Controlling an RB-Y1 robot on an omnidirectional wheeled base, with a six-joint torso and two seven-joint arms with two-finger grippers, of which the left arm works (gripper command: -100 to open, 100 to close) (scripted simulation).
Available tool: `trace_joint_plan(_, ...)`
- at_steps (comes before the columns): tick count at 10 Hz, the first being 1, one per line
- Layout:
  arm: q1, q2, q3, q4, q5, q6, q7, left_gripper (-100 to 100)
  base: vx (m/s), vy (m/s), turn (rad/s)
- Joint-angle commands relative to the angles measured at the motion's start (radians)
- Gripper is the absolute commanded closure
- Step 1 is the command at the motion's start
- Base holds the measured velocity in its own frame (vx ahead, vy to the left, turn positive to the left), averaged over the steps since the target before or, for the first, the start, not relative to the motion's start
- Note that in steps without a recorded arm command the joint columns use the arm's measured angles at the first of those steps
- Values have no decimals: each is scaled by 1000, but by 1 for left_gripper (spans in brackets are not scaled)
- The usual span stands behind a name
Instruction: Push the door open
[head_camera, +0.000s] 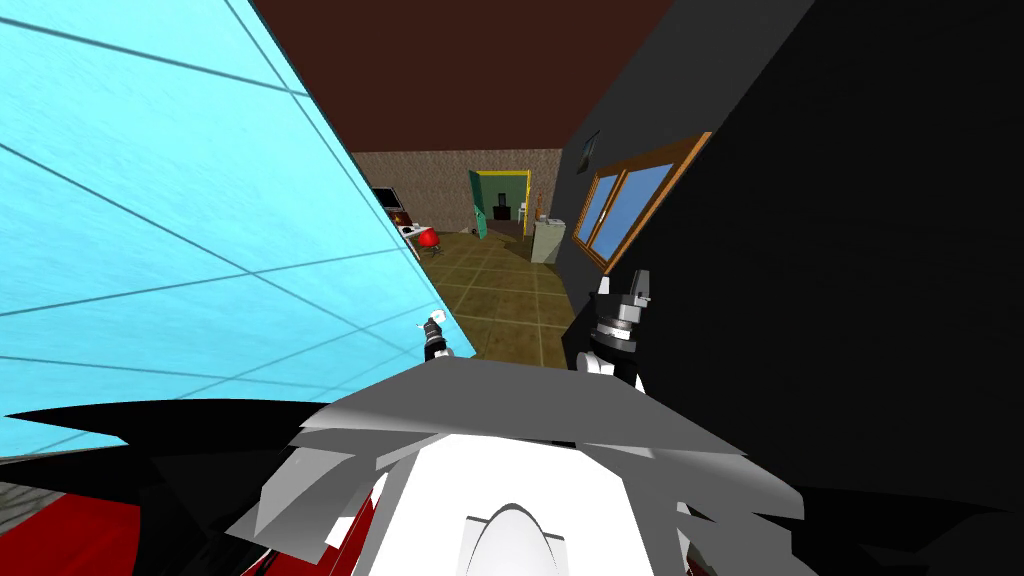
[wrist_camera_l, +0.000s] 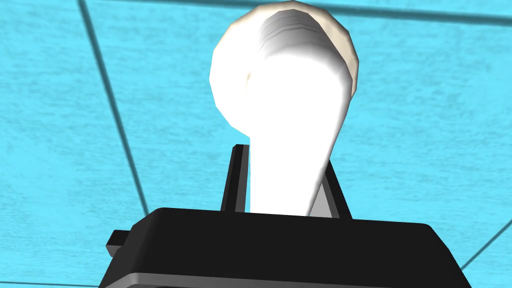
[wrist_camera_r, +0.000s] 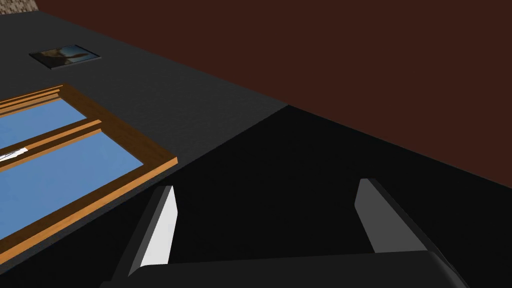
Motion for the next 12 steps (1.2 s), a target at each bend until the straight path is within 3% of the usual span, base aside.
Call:
trace_joint_plan(1, -6, 9, 14, 8, 9, -10, -4, 100, 194, -1, 46)
trace_joint_plan(2, -3, 5, 9, 11, 6, -7, -2, 100, 89, 7, 36)
trace_joint_plan(12, 9, 23, 121, 21, 91, -25, -56, 100, 179, 49, 29)
